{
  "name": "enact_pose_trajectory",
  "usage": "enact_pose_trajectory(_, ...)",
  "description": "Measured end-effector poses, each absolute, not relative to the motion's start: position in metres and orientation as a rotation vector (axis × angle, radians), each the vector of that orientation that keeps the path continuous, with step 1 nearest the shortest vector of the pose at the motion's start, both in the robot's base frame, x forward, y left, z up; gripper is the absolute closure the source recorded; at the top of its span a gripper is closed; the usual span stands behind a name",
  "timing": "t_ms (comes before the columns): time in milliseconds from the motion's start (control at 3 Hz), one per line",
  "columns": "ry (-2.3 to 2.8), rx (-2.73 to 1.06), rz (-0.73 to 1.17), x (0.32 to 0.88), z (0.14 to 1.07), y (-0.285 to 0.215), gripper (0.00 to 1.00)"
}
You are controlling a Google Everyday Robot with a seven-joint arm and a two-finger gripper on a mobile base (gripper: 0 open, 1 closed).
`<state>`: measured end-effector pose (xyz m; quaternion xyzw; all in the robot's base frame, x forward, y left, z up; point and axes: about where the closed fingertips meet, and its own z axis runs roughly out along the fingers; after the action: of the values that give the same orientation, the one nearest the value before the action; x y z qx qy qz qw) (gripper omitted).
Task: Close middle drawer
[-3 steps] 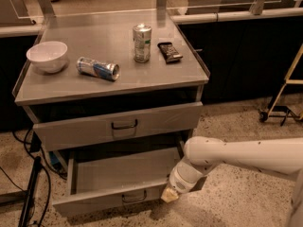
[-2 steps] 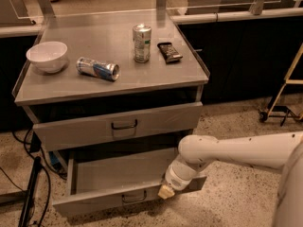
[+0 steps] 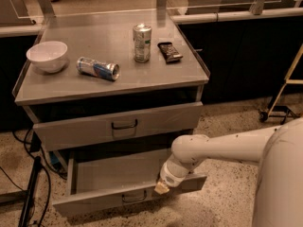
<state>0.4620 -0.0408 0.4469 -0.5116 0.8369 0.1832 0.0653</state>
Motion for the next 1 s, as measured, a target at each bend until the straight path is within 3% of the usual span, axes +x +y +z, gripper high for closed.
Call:
enact_pose_trajectory(333,2.553,-1.545,0.546,0.4541,0.4349,-0.0398,1.0)
enact_pose_trajectory(667,2.554,-1.545,0.547,0.4539,0.4348,-0.0397,0.81)
enact_pose_trajectory(1000,2.554,-1.545,0.547,0.4539,0.4348,-0.0397,0.5)
